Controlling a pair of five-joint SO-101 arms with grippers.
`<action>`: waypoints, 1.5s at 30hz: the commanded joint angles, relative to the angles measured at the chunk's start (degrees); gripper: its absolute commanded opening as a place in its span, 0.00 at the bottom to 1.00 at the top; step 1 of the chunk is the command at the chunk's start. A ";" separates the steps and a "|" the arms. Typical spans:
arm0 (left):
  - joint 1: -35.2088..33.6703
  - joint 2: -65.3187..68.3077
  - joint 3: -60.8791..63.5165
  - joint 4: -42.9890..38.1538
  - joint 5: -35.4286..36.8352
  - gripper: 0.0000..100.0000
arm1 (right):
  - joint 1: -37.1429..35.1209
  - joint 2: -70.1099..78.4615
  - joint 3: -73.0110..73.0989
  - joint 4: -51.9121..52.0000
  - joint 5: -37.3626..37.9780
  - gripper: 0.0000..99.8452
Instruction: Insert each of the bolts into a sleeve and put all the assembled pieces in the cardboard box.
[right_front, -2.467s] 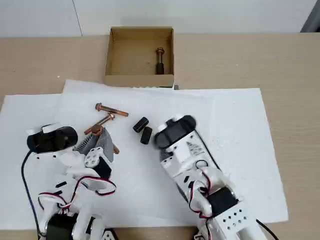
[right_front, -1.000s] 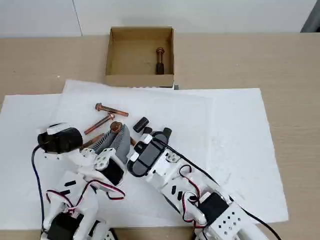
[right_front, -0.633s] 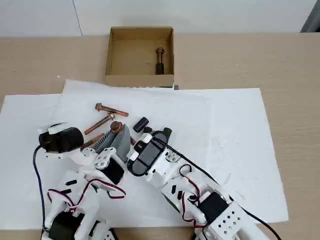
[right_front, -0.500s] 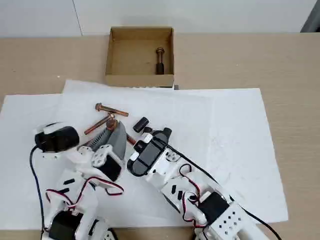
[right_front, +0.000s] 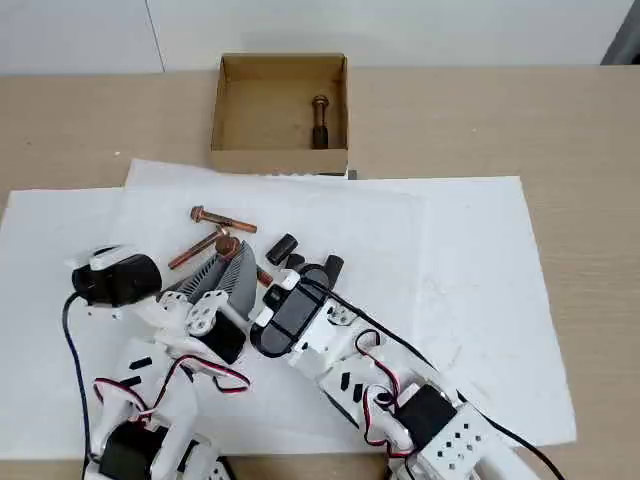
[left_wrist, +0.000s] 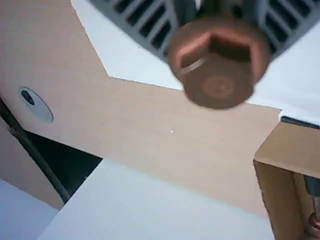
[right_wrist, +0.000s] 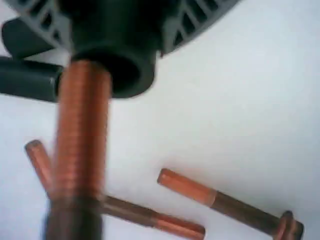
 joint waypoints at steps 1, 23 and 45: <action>1.05 -0.44 0.13 -0.97 0.26 0.01 | -0.84 -0.84 -3.69 -1.36 0.53 0.00; 1.05 -0.53 -0.92 2.90 -2.37 0.01 | -0.13 -0.84 -3.78 -1.80 2.46 0.00; 1.32 -0.53 -0.84 2.90 -2.37 0.01 | 1.19 -0.84 -3.78 -1.89 2.81 0.00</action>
